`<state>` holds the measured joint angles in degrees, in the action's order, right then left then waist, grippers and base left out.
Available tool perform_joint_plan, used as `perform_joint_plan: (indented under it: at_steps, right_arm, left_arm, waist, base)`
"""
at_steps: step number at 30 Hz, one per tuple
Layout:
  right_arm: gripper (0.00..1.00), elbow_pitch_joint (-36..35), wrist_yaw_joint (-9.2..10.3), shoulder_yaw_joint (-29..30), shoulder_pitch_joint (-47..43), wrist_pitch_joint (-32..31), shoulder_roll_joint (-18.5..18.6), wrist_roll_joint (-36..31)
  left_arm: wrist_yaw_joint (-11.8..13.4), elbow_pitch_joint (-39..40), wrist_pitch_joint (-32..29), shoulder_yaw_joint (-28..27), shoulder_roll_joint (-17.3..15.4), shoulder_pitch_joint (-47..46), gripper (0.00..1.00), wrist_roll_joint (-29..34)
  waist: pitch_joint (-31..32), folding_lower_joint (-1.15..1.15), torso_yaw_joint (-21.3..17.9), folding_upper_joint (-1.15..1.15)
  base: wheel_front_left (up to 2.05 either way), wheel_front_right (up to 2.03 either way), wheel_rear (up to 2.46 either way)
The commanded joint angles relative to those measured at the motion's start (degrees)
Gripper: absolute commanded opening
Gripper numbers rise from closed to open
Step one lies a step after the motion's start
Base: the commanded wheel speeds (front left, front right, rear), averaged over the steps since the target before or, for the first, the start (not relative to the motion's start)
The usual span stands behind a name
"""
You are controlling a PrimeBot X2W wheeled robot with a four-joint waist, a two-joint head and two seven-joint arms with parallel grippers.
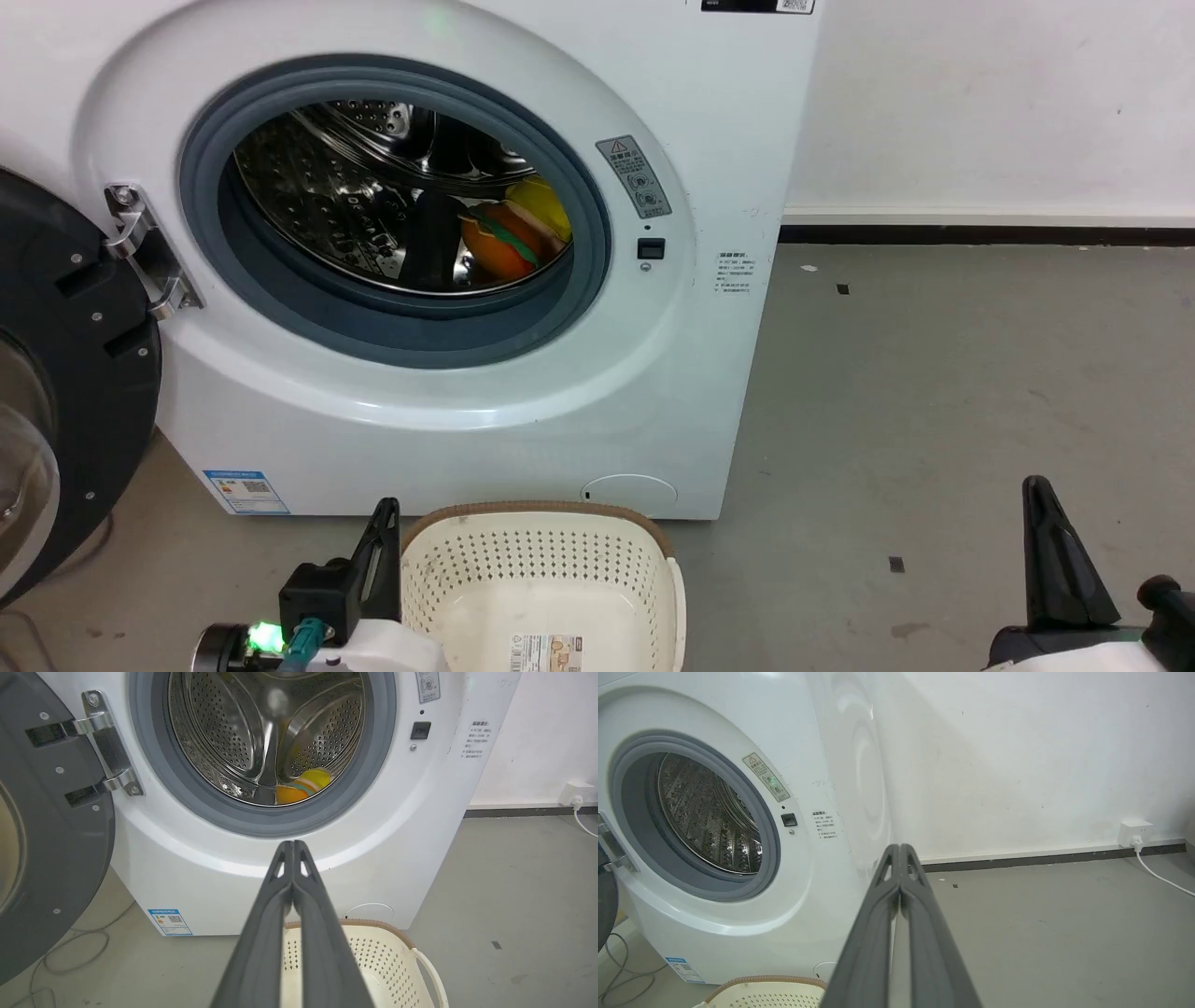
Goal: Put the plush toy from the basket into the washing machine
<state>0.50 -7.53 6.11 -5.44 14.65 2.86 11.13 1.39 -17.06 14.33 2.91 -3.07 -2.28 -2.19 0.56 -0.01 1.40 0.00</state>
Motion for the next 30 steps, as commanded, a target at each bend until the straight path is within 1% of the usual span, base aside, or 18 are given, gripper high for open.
perform_joint_plan:
  at_steps: [1,30]
  right_arm:
    - [0.0,-0.02,0.0,-0.19,0.22,-0.51,0.0,-0.44]
    - [0.0,-0.14,0.01,-1.62,1.48,-3.92,0.0,-3.02]
  left_arm:
    - [-0.06,0.61,-0.33,-0.11,0.01,0.09,0.0,0.09]
    - [-0.38,4.58,-3.71,-0.78,0.05,0.62,0.0,0.6]
  waist:
    - [-0.02,0.01,-0.03,0.0]
    - [-0.15,0.01,-0.36,0.0]
  base:
    - [0.0,0.0,0.0]
    - [0.0,0.0,0.0]
